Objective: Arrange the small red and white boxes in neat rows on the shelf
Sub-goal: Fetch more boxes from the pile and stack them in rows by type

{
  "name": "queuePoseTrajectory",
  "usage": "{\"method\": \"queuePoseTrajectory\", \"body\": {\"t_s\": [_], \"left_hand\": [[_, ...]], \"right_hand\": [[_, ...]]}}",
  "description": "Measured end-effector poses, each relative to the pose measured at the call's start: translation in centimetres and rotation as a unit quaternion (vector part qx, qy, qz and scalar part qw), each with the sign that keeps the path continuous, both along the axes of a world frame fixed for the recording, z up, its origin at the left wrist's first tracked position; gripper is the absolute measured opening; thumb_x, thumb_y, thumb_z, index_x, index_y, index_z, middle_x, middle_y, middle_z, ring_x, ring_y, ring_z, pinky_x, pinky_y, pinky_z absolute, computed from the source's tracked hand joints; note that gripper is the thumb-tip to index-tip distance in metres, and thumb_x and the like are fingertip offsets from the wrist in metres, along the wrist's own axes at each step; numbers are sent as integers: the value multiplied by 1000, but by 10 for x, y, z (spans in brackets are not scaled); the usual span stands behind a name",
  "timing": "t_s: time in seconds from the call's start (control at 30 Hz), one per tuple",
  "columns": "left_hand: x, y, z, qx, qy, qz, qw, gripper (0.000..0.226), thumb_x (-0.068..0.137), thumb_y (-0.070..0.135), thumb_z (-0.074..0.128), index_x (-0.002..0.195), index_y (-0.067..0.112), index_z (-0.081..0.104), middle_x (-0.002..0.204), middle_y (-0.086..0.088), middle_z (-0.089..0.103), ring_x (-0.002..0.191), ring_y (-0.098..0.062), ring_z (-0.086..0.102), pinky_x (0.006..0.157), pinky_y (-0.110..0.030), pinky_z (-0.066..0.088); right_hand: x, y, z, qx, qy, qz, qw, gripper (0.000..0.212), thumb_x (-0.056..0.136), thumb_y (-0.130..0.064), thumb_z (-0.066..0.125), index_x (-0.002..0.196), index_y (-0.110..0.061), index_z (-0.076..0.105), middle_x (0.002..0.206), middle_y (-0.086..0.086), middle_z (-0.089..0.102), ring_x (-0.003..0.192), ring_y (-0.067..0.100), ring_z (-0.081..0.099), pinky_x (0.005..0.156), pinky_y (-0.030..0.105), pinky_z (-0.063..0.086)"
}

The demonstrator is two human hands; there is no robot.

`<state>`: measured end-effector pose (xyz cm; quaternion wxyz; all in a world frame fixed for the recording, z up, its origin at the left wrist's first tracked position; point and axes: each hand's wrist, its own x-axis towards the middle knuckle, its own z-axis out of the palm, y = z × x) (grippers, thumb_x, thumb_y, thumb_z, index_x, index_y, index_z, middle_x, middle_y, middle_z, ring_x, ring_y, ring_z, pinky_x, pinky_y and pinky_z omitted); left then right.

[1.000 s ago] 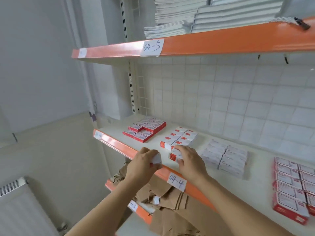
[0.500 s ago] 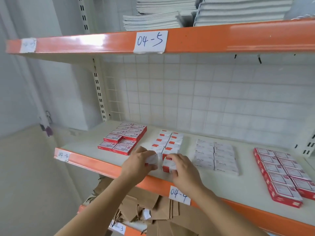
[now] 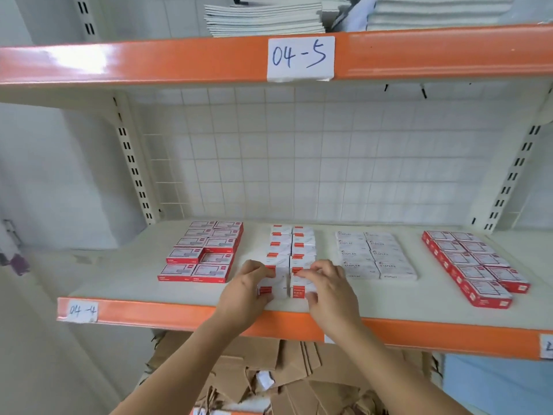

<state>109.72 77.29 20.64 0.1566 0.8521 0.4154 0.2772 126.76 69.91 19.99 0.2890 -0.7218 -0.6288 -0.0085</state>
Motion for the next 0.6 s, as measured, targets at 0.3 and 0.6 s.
{"method": "queuePoseTrajectory", "body": {"t_s": [0.3,0.6], "left_hand": [[-5,12,-4,55,32,-15,998,35,85,33,66,120,33,62,116,14,50,111,-7,44,75,-22,47],[2,17,-4,82,31,-24,996,33,86,30,65,118,27,62,117,13,54,112,-9,44,79,-27,49]], "right_hand": [[0,-1,1,-17,113,-61,992,47,89,-20,61,132,-27,44,123,-7,46,101,11,58,72,21,44],[-1,5,4,-33,72,-74,994,44,90,-24,57,132,-28,44,121,-8,46,95,13,57,68,25,43]]}}
